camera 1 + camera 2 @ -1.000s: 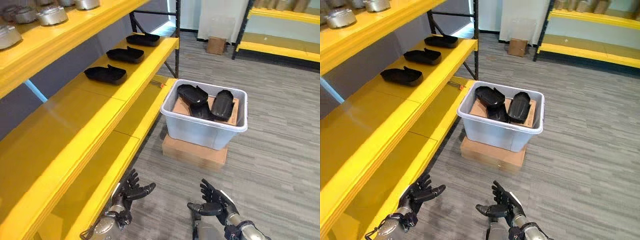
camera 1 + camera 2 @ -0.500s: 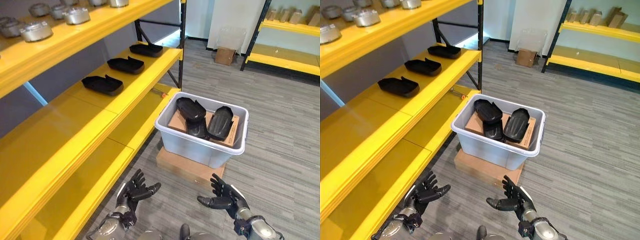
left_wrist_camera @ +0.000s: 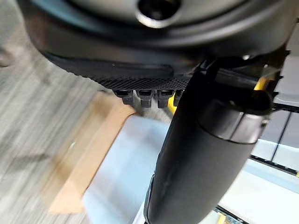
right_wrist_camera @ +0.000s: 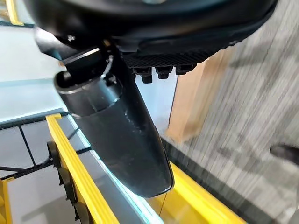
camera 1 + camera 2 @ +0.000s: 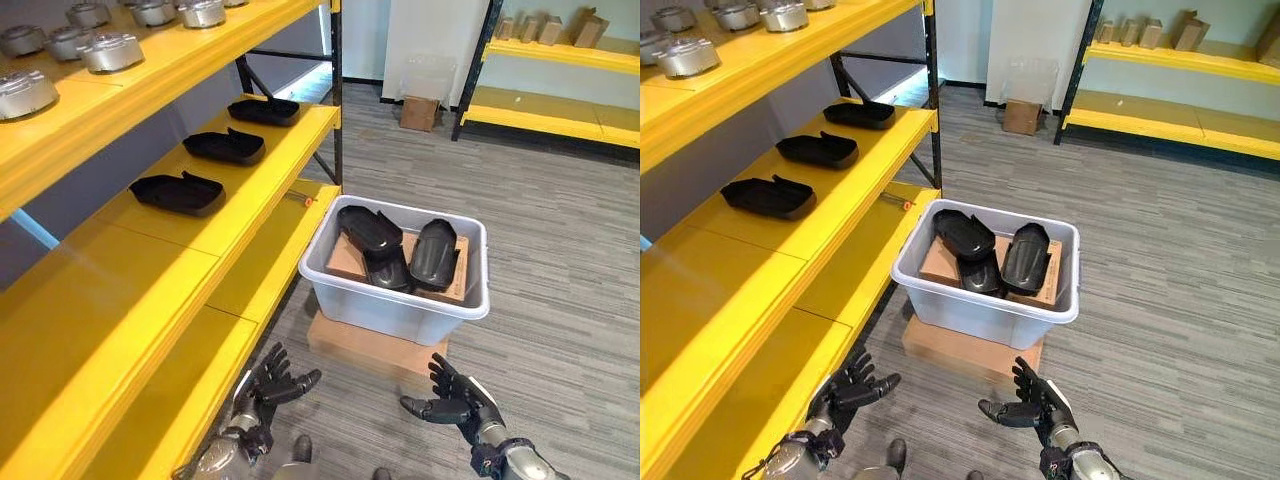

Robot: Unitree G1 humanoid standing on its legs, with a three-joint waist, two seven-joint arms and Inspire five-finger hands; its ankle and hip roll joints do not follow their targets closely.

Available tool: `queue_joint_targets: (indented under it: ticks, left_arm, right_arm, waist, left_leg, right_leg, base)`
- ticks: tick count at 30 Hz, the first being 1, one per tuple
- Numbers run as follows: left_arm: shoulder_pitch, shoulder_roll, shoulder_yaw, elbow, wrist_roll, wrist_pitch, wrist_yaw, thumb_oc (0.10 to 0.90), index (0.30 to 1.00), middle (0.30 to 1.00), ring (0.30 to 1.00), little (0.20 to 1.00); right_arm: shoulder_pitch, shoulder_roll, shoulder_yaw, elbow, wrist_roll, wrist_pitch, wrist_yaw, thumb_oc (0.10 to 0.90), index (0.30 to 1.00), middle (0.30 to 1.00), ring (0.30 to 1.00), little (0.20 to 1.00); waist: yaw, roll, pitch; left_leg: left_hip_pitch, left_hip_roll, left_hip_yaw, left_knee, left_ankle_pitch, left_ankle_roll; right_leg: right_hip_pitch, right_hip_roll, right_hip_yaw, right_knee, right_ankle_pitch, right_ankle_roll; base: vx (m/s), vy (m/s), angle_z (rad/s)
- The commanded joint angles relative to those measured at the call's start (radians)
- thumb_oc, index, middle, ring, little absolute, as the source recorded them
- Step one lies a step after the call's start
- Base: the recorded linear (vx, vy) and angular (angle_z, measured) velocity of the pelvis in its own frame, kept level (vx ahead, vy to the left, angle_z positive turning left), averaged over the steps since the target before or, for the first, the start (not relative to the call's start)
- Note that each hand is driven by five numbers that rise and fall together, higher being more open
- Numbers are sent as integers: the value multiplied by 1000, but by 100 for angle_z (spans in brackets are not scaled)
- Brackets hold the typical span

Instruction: Move parts from the plastic box to the shelf.

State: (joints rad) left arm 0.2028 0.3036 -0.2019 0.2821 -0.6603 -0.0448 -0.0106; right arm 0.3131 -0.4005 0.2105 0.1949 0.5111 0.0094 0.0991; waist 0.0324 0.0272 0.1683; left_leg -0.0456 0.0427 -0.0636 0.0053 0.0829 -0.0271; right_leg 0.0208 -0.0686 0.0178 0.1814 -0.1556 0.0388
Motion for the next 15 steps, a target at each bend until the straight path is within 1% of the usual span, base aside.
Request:
queue_joint_targets:
  ticks: [1,4,5,7,8,9,10,11,12,14,15]
  left_arm:
    - [-39,69,26,-105,14,-86,-18,900,1000,1000,1000,1000]
    - [-44,72,27,-106,11,-84,-18,900,1000,1000,1000,1000]
    - [-46,71,22,-102,7,-82,-19,900,1000,1000,1000,1000]
    - [-45,69,22,-103,-1,-79,-18,900,1000,1000,1000,1000]
    - [-42,70,17,-108,-4,-75,-24,900,1000,1000,1000,1000]
    - [-42,70,17,-108,-4,-75,-24,900,1000,1000,1000,1000]
    - [-46,72,7,-110,-6,-72,-27,900,1000,1000,1000,1000]
    - [-46,72,7,-110,-6,-72,-27,900,1000,1000,1000,1000]
    - [-51,71,2,-110,-6,-72,-27,900,1000,1000,1000,1000]
    - [-65,73,-2,-111,-4,-72,-20,900,1000,1000,1000,1000]
    - [-69,76,-1,-111,-1,-73,-16,900,1000,1000,1000,1000]
  right_arm:
    - [-33,19,-10,-107,-17,-66,28,900,1000,1000,1000,1000]
    - [-34,22,-7,-109,-22,-64,33,900,1000,1000,1000,1000]
    - [-34,23,-8,-111,-21,-62,32,900,1000,1000,1000,1000]
    - [-38,24,-9,-115,-21,-64,27,900,1000,1000,1000,1000]
    - [-46,23,-12,-121,-24,-67,26,900,1000,1000,1000,1000]
    - [-46,23,-12,-121,-24,-67,26,900,1000,1000,1000,1000]
    - [-52,24,-14,-123,-31,-70,26,900,1000,1000,1000,1000]
    - [-52,24,-14,-123,-31,-70,26,900,1000,1000,1000,1000]
    - [-56,26,-12,-122,-33,-70,23,900,1000,1000,1000,1000]
    - [-71,31,-4,-126,-40,-71,20,900,1000,1000,1000,1000]
    - [-77,29,0,-124,-44,-73,21,900,1000,1000,1000,1000]
  waist:
    - [31,-32,-74]
    - [30,-37,-77]
    - [30,-43,-81]
    - [32,-46,-82]
    - [36,-50,-82]
    - [36,-50,-82]
    - [36,-51,-82]
    - [36,-51,-82]
    - [35,-49,-80]
    - [30,-35,-58]
    - [33,-24,-42]
  left_leg:
    - [-16,11,-16,30,-78,20]
    - [-18,-6,-9,55,-104,32]
    - [-23,-13,-9,69,-118,36]
    - [-23,-18,-12,78,-126,39]
    - [-23,-28,-11,90,-140,48]
    - [-23,-28,-11,91,-141,48]
    - [-19,-36,-4,98,-153,59]
    - [-20,-37,-4,99,-153,59]
    - [-20,-40,-3,100,-156,67]
    - [-14,-39,6,101,-163,86]
    - [-9,-37,14,101,-165,92]
  right_leg:
    - [56,-121,-18,-50,57,89]
    - [54,-140,-16,-59,75,102]
    - [56,-149,-16,-65,92,108]
    - [57,-155,-14,-68,104,111]
    - [53,-164,-10,-66,126,120]
    - [53,-165,-10,-66,126,120]
    - [43,-172,-8,-40,139,130]
    - [42,-173,-7,-39,139,130]
    - [18,-177,-3,3,155,134]
    - [-62,-177,-9,143,203,135]
    - [-100,-176,-38,204,213,133]
  base:
    - [92,123,-26]
    - [78,99,-17]
    - [68,63,-7]
    - [58,63,-8]
    - [48,67,-11]
    - [73,119,-9]
    - [44,72,-3]
    - [51,114,-2]
    - [0,96,-2]
    - [-46,158,-9]
    - [-55,150,-16]
